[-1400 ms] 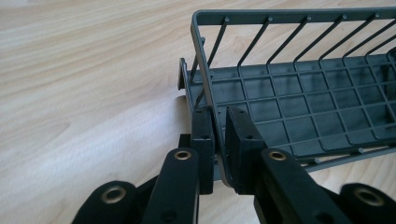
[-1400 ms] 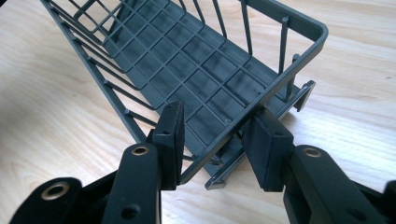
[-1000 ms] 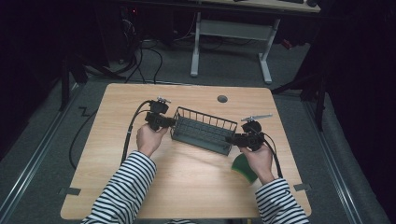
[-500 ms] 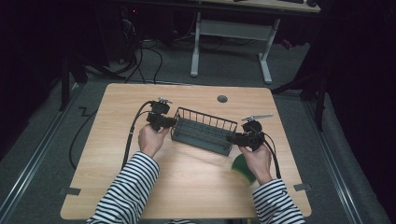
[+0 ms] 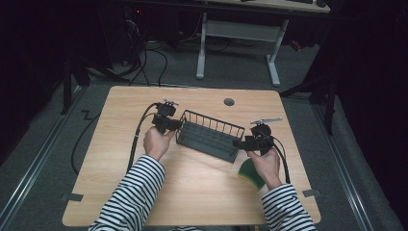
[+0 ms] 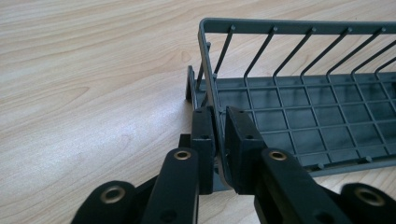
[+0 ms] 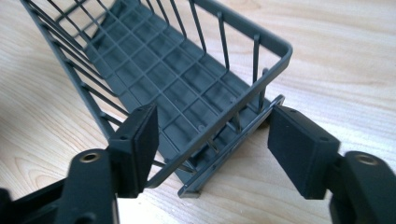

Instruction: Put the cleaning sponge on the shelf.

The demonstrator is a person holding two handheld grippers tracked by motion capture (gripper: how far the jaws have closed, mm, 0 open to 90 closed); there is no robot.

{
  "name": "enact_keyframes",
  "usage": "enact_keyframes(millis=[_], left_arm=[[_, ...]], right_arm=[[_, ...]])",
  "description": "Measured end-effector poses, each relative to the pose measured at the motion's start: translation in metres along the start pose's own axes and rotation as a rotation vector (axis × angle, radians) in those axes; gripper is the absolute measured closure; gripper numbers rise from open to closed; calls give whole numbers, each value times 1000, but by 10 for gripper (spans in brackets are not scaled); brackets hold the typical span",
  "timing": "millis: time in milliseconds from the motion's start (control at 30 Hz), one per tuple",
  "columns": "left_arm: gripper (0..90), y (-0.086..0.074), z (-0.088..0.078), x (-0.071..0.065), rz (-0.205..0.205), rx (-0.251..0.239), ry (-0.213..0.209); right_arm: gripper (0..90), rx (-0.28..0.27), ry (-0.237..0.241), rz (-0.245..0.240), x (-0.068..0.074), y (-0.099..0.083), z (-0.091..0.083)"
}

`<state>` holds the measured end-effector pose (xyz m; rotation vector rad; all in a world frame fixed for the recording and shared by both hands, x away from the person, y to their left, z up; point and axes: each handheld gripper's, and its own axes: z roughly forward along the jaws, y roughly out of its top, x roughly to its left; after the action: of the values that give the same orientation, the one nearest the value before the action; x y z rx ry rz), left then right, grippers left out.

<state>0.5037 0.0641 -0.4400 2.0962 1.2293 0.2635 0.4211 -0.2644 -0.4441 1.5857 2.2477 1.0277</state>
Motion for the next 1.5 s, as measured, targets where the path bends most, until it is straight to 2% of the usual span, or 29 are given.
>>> enact_keyframes(millis=[33, 67, 100, 167, 233, 267, 300, 333, 400, 567, 633, 700, 733, 767, 800, 833, 900, 933, 1000, 1167, 1200, 1300, 1500], left_arm=[[719, 0, -1, 1, -3, -8, -7], [608, -1, -2, 3, -8, -20, -19], [558, -2, -6, 5, -13, -50, -36], [475, -3, -9, 6, -17, -66, -46], [449, -5, -15, 7, -10, -96, -37], [401, -8, -22, 8, 1, -124, -29], [391, -8, -22, 8, 1, -124, -29], [386, -12, -31, 9, 0, -160, -34], [382, -16, -36, 10, 0, -175, -38], [371, -36, -56, 13, 32, -217, -27], [366, -48, -61, 18, 24, -232, -28], [363, -60, -64, 23, 13, -236, -22], [361, -67, -65, 26, 9, -234, -16], [356, -73, -65, 28, 4, -231, -8], [353, -86, -65, 32, -3, -221, 17], [352, -86, -65, 32, -3, -221, 17], [349, -99, -65, 35, -11, -214, 31], [348, -111, -64, 37, -18, -208, 48], [343, -116, -64, 37, -19, -203, 58], [324, -144, -59, 39, -8, -169, 110], [323, -144, -59, 39, -8, -169, 110], [320, -157, -56, 40, -14, -166, 136], [314, -168, -51, 39, -7, -153, 157]], right_arm=[[315, -21, 4, -6, 1, 0, -3], [300, -65, 4, -9, 3, 1, -10], [296, -84, 4, -15, 3, 2, -13], [286, -108, 3, -21, 2, 1, -18], [281, -114, 3, -21, 1, 0, -20], [273, -120, -25, -20, 0, -3, -25], [273, -120, -25, -20, 0, -3, -25], [274, -118, -63, -31, 0, -5, -29], [295, -127, -78, -41, 0, -9, -34], [274, -141, -86, -28, -6, -20, -44], [267, -173, -93, -13, -11, -27, -48], [239, -192, -83, 10, -18, -35, -51], [237, -223, -85, 8, -23, -45, -53], [236, -224, -88, 7, -24, -49, -54], [235, -222, -87, 4, -25, -54, -54], [235, -222, -87, 4, -25, -54, -54], [224, -194, -91, -36, -26, -67, -53], [223, -183, -95, -52, -26, -71, -53], [220, -177, -96, -62, -26, -75, -53], [222, -174, -82, -96, -27, -96, -49], [222, -174, -82, -96, -27, -96, -49], [220, -161, -74, -119, -27, -109, -46], [195, -147, -43, -121, -26, -125, -40]])
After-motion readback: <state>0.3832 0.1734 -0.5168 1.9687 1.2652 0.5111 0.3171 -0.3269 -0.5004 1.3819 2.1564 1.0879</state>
